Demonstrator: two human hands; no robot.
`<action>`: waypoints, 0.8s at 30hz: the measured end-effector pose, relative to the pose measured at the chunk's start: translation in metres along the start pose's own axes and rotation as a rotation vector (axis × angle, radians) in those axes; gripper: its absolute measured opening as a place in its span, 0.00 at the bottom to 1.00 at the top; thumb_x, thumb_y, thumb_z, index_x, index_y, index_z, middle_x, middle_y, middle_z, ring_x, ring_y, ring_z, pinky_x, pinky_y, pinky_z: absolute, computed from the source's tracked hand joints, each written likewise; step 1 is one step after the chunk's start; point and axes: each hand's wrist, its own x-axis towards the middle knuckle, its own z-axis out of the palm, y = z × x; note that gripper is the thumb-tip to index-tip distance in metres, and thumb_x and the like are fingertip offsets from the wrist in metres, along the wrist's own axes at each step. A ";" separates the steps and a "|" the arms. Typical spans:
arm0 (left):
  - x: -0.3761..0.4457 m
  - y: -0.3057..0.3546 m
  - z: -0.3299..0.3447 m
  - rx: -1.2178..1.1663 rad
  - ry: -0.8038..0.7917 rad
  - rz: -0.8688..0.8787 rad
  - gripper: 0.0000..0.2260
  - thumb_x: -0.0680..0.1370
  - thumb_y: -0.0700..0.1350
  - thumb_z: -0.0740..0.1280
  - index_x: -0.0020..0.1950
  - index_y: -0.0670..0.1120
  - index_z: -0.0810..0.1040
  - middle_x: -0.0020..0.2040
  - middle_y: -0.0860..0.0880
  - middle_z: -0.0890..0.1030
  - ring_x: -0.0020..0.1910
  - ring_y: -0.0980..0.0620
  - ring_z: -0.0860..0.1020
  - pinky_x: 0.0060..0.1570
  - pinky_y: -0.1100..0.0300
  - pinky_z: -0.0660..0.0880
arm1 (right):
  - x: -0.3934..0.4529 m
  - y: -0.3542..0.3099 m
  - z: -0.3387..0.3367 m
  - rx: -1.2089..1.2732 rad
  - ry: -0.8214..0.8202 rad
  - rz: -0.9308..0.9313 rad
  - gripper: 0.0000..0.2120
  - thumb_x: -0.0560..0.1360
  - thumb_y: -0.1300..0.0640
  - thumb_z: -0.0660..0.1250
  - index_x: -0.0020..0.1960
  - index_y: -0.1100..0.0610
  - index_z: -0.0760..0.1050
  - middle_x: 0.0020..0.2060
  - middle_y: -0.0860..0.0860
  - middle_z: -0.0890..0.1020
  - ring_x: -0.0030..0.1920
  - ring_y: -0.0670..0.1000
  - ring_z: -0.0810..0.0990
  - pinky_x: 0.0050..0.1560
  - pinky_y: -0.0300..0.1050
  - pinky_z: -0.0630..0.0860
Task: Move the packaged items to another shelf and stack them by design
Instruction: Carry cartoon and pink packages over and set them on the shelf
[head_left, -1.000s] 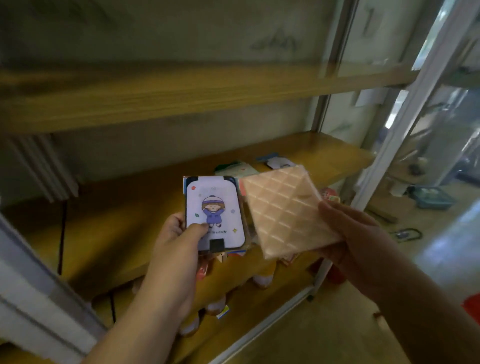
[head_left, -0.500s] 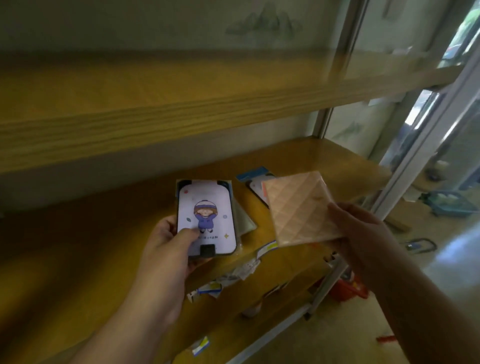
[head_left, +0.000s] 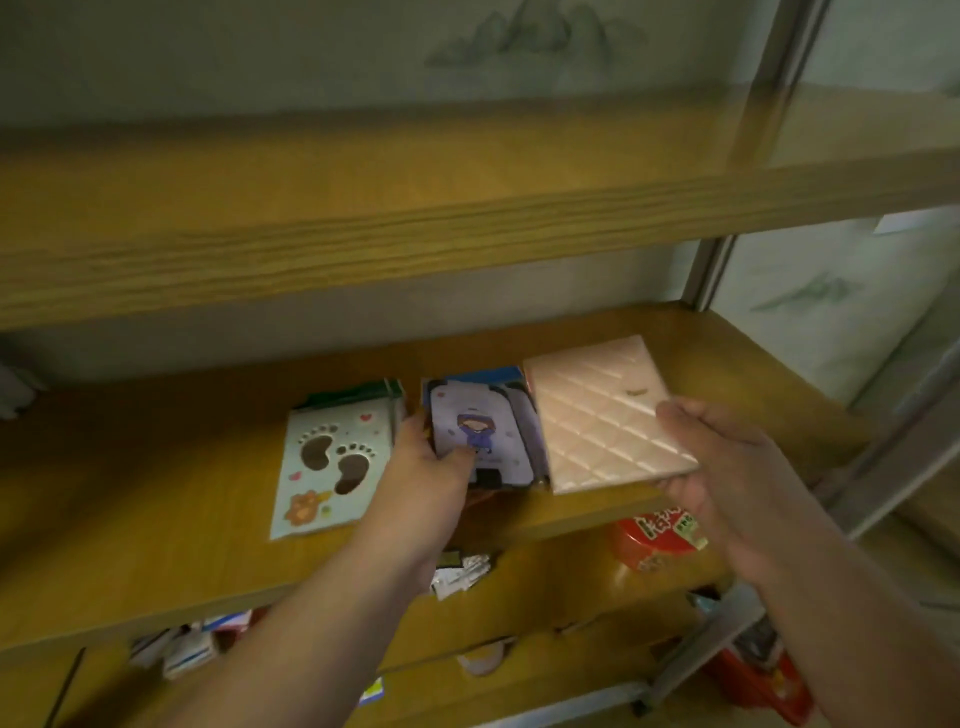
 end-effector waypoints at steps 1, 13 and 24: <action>0.004 0.000 0.011 0.046 0.019 0.017 0.17 0.82 0.42 0.65 0.70 0.54 0.71 0.63 0.51 0.81 0.60 0.48 0.79 0.62 0.45 0.77 | 0.003 -0.002 -0.005 -0.004 -0.023 0.008 0.16 0.78 0.55 0.69 0.65 0.56 0.77 0.58 0.57 0.84 0.55 0.57 0.86 0.51 0.53 0.83; 0.016 -0.004 0.054 1.046 0.260 0.096 0.21 0.85 0.46 0.56 0.79 0.49 0.62 0.78 0.43 0.61 0.75 0.40 0.58 0.71 0.46 0.61 | 0.016 -0.014 -0.053 -0.084 -0.118 0.010 0.13 0.79 0.56 0.68 0.63 0.54 0.77 0.53 0.54 0.87 0.52 0.55 0.87 0.53 0.55 0.82; -0.006 -0.003 0.083 0.981 0.153 0.362 0.17 0.83 0.46 0.59 0.72 0.52 0.73 0.74 0.51 0.66 0.73 0.48 0.60 0.71 0.52 0.59 | 0.058 -0.026 -0.090 -0.325 0.020 -0.094 0.09 0.79 0.52 0.68 0.59 0.46 0.78 0.51 0.47 0.85 0.45 0.46 0.87 0.41 0.41 0.82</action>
